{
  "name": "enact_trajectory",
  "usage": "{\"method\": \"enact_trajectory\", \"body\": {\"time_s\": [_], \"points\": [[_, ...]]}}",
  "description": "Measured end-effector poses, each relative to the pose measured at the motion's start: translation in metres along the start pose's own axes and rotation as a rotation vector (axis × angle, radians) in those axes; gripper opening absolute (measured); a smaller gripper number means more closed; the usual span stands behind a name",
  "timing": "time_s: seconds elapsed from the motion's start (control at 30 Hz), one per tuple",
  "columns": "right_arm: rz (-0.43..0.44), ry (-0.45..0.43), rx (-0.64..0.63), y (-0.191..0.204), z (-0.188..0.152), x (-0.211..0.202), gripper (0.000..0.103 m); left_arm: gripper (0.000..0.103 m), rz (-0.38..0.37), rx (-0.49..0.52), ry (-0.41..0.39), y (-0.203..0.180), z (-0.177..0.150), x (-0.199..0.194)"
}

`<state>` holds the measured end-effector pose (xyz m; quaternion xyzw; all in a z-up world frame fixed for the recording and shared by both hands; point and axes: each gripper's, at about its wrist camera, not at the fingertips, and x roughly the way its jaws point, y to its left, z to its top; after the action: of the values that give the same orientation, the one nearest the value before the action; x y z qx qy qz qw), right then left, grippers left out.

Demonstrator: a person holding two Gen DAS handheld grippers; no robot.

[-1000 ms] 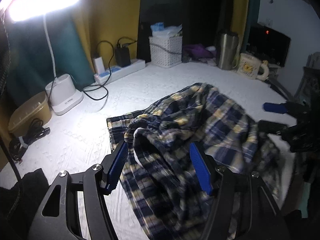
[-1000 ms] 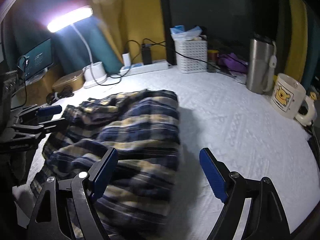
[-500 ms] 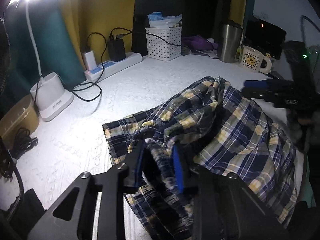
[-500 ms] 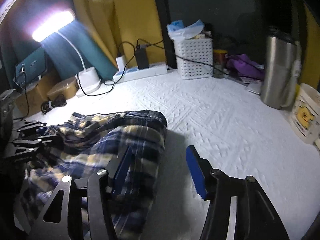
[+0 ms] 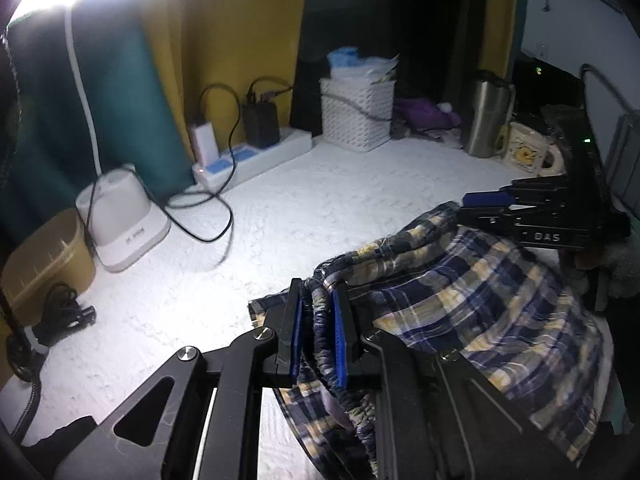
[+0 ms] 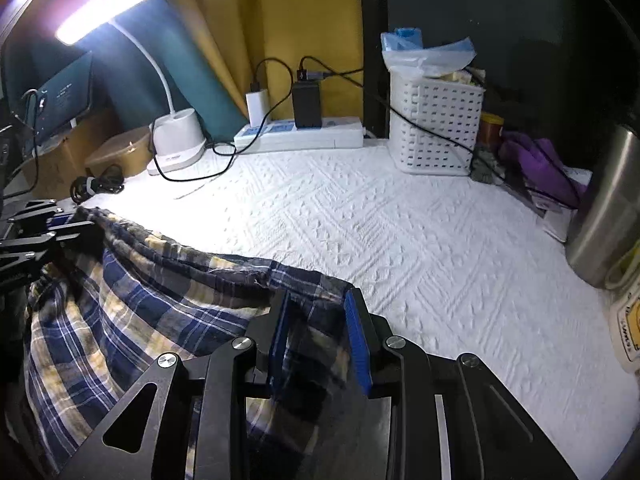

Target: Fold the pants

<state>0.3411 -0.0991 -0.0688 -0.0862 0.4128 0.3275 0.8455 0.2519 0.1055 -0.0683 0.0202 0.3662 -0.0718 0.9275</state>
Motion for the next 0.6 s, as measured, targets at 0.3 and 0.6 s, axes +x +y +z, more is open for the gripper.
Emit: {"method": "enact_trajectory", "body": {"time_s": [0.3,0.6], "points": [[-0.039,0.035,-0.007,0.000,0.001,0.019,0.030,0.013,0.049,-0.013,0.035,0.011,-0.008,0.026],[-0.109,0.014,0.063,-0.002,-0.001,0.006,0.031,0.039,0.023,-0.113,0.005,0.022,-0.009,0.001]]}}
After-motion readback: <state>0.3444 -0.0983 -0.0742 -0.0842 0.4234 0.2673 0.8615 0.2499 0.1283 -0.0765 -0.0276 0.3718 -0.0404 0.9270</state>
